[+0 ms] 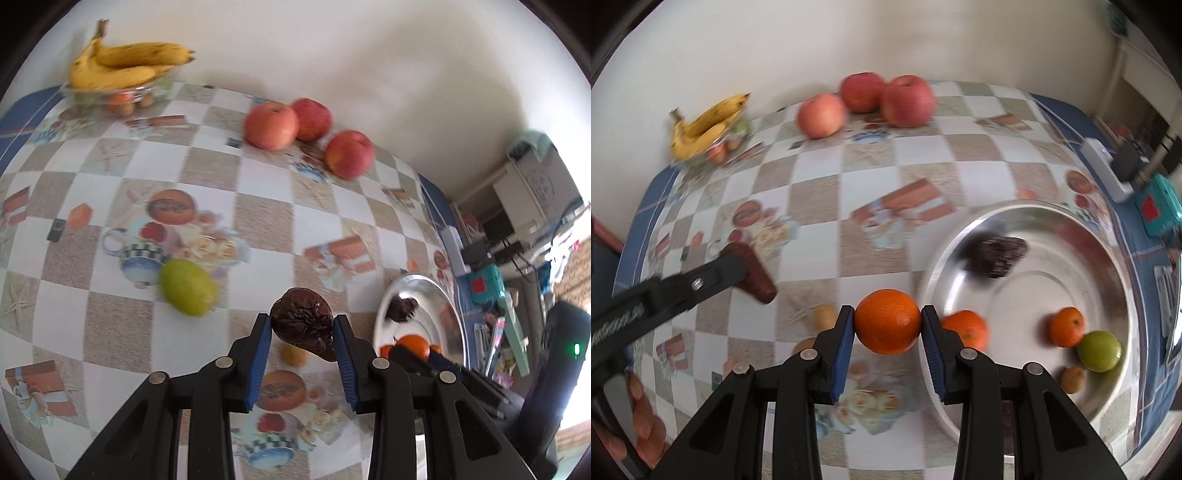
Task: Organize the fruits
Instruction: 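Carry the date and orange into the steel bowl and open both grippers, then withdraw both grippers from the bowl toward the green pear and brown fruit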
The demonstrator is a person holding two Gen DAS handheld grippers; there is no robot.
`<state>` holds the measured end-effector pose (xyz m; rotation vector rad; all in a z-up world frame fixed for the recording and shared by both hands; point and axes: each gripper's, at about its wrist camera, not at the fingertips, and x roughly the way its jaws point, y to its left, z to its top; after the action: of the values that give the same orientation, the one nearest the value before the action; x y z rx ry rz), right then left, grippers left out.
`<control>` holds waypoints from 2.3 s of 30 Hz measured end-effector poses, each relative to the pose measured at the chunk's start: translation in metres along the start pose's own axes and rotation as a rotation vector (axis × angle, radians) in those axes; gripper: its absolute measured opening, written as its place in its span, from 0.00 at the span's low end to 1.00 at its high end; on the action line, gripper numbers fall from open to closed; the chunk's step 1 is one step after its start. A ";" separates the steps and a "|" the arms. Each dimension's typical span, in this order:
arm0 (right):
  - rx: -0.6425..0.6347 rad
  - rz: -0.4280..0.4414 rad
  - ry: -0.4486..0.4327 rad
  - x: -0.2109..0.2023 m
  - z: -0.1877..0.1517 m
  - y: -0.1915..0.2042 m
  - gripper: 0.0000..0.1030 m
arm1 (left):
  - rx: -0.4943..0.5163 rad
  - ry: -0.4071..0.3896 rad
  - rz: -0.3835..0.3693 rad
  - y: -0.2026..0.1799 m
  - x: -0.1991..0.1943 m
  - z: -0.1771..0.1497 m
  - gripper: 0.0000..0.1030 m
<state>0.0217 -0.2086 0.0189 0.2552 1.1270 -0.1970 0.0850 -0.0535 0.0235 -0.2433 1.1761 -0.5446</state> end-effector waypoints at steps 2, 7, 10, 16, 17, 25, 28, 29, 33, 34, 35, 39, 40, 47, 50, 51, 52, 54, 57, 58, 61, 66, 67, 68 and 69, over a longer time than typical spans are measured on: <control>0.031 -0.003 0.002 -0.002 0.001 -0.013 0.37 | 0.034 0.009 -0.003 -0.014 0.003 -0.004 0.36; 0.110 -0.025 -0.006 -0.010 0.002 -0.045 0.37 | 0.152 0.027 0.006 -0.055 0.011 -0.020 0.36; 0.150 -0.037 -0.012 -0.014 0.002 -0.062 0.37 | 0.215 0.044 -0.008 -0.078 0.016 -0.031 0.36; 0.218 -0.042 -0.018 -0.023 0.000 -0.091 0.37 | 0.291 0.065 -0.017 -0.107 0.024 -0.047 0.36; 0.230 -0.048 -0.020 -0.025 -0.001 -0.096 0.37 | 0.296 0.070 -0.017 -0.109 0.026 -0.048 0.36; 0.282 -0.038 -0.027 -0.031 -0.003 -0.117 0.37 | 0.324 0.089 -0.017 -0.117 0.031 -0.055 0.36; 0.293 -0.042 -0.023 -0.030 -0.003 -0.118 0.37 | 0.322 0.092 -0.019 -0.117 0.033 -0.055 0.36; 0.294 -0.043 -0.021 -0.030 -0.003 -0.118 0.37 | 0.323 0.098 -0.021 -0.117 0.034 -0.055 0.37; 0.288 -0.055 -0.010 -0.028 -0.003 -0.117 0.37 | 0.327 0.111 -0.001 -0.116 0.038 -0.056 0.38; 0.284 -0.058 -0.010 -0.027 -0.003 -0.116 0.38 | 0.325 0.113 0.008 -0.114 0.039 -0.056 0.38; 0.280 -0.060 -0.010 -0.027 -0.003 -0.115 0.42 | 0.322 0.116 0.014 -0.113 0.039 -0.056 0.38; 0.276 -0.065 -0.005 -0.026 -0.003 -0.113 0.47 | 0.299 0.121 0.036 -0.105 0.042 -0.054 0.44; 0.275 -0.064 -0.002 -0.025 -0.004 -0.112 0.47 | 0.286 0.121 0.045 -0.102 0.042 -0.053 0.46; 0.269 -0.070 0.023 -0.020 -0.005 -0.109 0.49 | 0.193 0.130 0.145 -0.074 0.045 -0.043 0.71; 0.259 -0.072 0.035 -0.017 -0.006 -0.106 0.53 | 0.098 0.136 0.195 -0.052 0.043 -0.036 0.78; 0.254 -0.072 0.040 -0.015 -0.006 -0.105 0.53 | 0.077 0.139 0.207 -0.046 0.042 -0.035 0.79; 0.250 -0.073 0.045 -0.014 -0.006 -0.103 0.53 | 0.050 0.140 0.225 -0.039 0.041 -0.033 0.79; 0.237 -0.076 0.055 -0.012 -0.006 -0.100 0.54 | 0.005 0.132 0.266 -0.024 0.036 -0.029 0.80; 0.209 -0.085 0.065 -0.010 -0.007 -0.092 0.54 | -0.040 0.110 0.298 -0.007 0.025 -0.024 0.80; 0.199 -0.086 0.066 -0.009 -0.007 -0.089 0.54 | -0.055 0.097 0.305 -0.002 0.020 -0.022 0.80; 0.168 -0.084 0.063 -0.009 -0.006 -0.080 0.54 | -0.092 0.059 0.331 0.012 0.006 -0.017 0.82; 0.131 -0.078 0.058 -0.009 -0.005 -0.067 0.54 | -0.122 0.016 0.356 0.027 -0.008 -0.010 0.90; 0.127 -0.076 0.058 -0.009 -0.005 -0.065 0.54 | -0.127 0.011 0.361 0.029 -0.010 -0.009 0.91; 0.125 -0.076 0.058 -0.009 -0.005 -0.063 0.54 | -0.131 0.010 0.365 0.030 -0.010 -0.009 0.91; 0.123 -0.075 0.057 -0.009 -0.005 -0.062 0.54 | -0.132 0.011 0.371 0.031 -0.010 -0.009 0.95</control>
<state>-0.0036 -0.2659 0.0189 0.3294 1.1840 -0.3279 0.0829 -0.0216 0.0139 -0.1295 1.2332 -0.1437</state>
